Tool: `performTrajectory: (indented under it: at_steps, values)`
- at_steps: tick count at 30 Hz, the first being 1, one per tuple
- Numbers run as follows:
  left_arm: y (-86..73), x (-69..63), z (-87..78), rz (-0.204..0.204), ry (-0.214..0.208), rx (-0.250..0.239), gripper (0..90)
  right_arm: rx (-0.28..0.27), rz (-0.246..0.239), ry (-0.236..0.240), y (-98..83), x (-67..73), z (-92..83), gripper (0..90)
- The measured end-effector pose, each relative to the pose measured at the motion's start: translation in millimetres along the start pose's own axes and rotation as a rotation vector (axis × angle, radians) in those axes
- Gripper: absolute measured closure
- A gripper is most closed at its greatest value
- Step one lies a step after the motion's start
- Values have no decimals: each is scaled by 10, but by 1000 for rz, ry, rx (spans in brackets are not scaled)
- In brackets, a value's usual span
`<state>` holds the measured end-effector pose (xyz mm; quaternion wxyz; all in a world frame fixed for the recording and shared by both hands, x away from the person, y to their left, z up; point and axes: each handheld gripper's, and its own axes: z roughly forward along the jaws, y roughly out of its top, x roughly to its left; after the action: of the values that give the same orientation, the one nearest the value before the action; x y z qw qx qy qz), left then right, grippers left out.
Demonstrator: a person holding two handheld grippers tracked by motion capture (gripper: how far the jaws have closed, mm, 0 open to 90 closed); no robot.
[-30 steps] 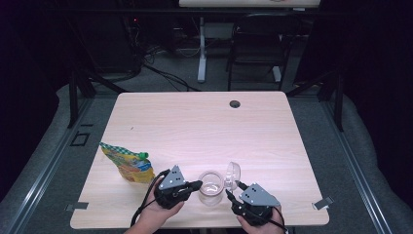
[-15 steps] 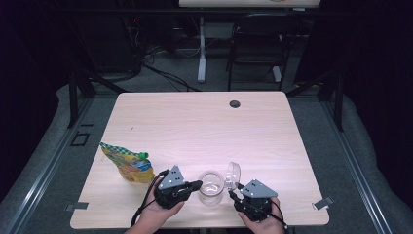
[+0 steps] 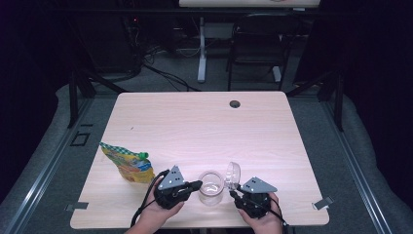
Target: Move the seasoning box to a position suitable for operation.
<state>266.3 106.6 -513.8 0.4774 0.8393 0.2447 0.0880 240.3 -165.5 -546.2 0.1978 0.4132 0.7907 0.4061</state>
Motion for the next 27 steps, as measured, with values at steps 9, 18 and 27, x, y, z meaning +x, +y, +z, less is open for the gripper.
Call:
performTrajectory:
  at_steps: [9,18,27]
  values:
    - [-1,2,-1,0,0,1,900,5,6,13,4,2,7,753]
    - [-32,-8,-74,-8,27,-2,883,-10,30,6,36,-53,50,765]
    - [-120,14,-221,-27,73,1,862,-22,81,13,129,-232,154,767]
